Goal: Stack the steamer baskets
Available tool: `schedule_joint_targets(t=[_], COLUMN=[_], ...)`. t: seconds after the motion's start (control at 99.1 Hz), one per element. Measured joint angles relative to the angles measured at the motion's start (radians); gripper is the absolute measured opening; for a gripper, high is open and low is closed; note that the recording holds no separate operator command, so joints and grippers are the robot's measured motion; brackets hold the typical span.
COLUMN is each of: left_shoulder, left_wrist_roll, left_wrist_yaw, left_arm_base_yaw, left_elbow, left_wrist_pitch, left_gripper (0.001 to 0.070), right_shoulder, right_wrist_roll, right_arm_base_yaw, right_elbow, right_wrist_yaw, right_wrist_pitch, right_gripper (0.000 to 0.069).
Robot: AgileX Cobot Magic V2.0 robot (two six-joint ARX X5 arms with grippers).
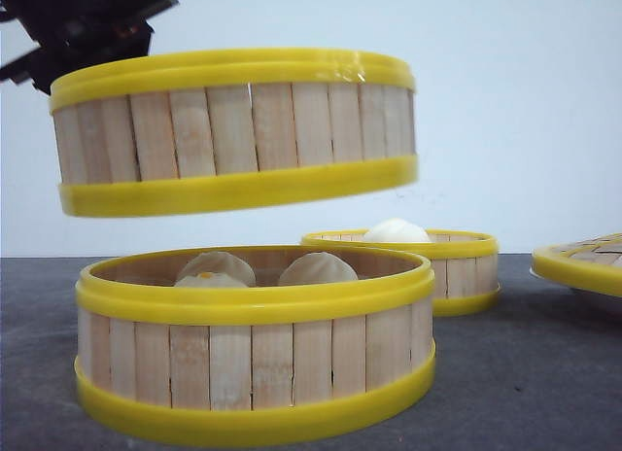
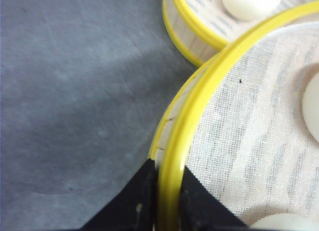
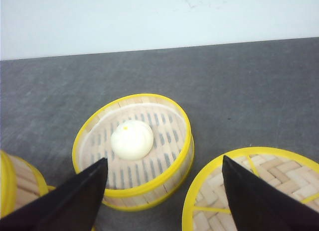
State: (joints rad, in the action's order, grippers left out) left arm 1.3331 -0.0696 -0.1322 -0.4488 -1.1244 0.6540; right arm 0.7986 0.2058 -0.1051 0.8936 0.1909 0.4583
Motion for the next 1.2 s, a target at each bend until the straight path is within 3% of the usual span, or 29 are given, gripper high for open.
schedule_joint_targets(t=[1.2], left_shoulder=[0.133], left_wrist_roll=[0.003], left_wrist_yaw=[0.019], left_arm_base_yaw=[-0.027], left_elbow=[0.029], left_wrist_pitch=[-0.046], left_gripper=[0.0023], right_shoulder=[0.0], right_wrist_roll=[0.0], right_arm_base_yaw=[0.0], right_elbow=[0.0], right_wrist_yaw=[-0.007], right_wrist_pitch=[0.021], right_gripper=[0.0453])
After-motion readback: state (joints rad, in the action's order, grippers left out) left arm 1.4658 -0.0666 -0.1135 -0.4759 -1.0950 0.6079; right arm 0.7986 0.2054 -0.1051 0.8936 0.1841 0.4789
